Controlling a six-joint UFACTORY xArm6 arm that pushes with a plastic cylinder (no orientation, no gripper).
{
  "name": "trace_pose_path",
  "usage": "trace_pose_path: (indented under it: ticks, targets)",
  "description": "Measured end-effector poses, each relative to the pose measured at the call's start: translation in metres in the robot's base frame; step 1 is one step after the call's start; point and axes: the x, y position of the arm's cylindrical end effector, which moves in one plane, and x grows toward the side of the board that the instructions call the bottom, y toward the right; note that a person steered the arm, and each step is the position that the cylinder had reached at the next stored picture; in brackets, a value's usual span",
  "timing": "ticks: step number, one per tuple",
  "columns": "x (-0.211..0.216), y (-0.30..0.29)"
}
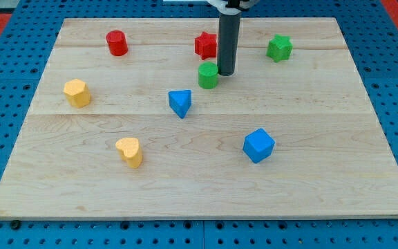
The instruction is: Push blue triangle below green circle
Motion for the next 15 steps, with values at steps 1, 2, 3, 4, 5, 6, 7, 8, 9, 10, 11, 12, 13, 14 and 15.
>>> trace_pose_path:
  ticks: [1, 2, 3, 4, 5, 6, 7, 8, 9, 10, 11, 12, 13, 14, 15]
  targets:
    - [-0.006, 0.03]
    - [0.043, 0.028]
    - [0.094, 0.015]
    - [0.121, -0.017]
    - [0.135, -0.069]
    - [0.113, -0.122]
    - [0.087, -0.123]
    - [0.084, -0.074]
    - [0.085, -0.059]
    - [0.117, -0.051]
    - [0.116, 0.011]
    - [0.097, 0.059]
    - [0.134, 0.113]
    - [0.2, 0.133]
    - [0.193, 0.087]
